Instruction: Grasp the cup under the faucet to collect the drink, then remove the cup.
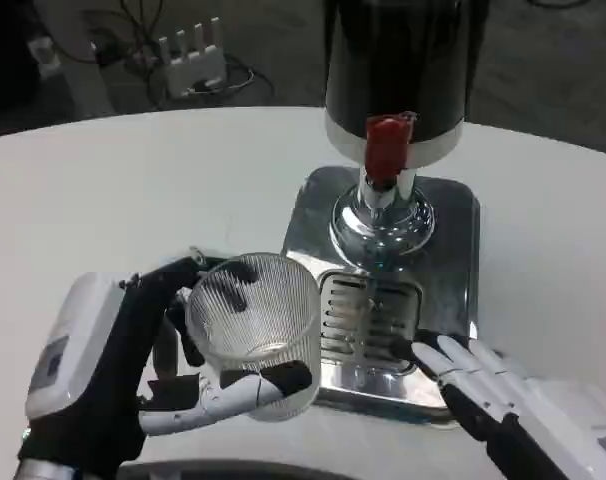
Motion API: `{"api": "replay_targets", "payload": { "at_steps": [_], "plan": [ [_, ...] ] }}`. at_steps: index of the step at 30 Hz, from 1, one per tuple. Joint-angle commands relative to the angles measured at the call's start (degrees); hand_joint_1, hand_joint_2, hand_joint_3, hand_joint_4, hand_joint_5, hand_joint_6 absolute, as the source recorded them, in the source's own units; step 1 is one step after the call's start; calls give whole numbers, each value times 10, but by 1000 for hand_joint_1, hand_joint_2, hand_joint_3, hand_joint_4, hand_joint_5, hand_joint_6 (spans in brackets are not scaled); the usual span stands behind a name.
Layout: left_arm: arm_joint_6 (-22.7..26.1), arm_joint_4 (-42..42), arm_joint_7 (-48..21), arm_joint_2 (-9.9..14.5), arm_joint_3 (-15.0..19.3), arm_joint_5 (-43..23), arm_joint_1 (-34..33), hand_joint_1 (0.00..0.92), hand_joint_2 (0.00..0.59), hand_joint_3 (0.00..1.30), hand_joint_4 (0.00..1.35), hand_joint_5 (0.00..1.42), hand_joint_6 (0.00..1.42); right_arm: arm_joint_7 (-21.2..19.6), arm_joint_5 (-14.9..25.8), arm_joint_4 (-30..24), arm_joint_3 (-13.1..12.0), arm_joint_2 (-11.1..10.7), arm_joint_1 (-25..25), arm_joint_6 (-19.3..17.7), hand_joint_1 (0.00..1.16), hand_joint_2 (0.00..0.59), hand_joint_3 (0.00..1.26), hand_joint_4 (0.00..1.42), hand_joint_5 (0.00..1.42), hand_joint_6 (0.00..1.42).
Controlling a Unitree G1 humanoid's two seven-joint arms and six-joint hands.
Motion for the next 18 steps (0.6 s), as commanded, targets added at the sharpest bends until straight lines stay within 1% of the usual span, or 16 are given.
{"api": "replay_targets", "payload": {
  "at_steps": [1, 13, 18],
  "plan": [
    [-14, -5, 8, 2, 4, -10, -3, 612, 11, 788, 917, 1025, 1208, -2, 3, 0, -4, 1, 6, 0, 621, 414, 76, 21, 0, 0],
    [-15, -2, 11, 1, 6, -9, -1, 615, 11, 788, 917, 1025, 1208, -5, 7, -7, -12, 2, 16, -4, 621, 414, 76, 21, 0, 0],
    [-30, 27, 20, 11, 22, -13, -3, 615, 11, 788, 917, 1025, 1208, -3, 4, -8, -11, 3, 16, -2, 621, 414, 76, 21, 0, 0]
  ]
}}
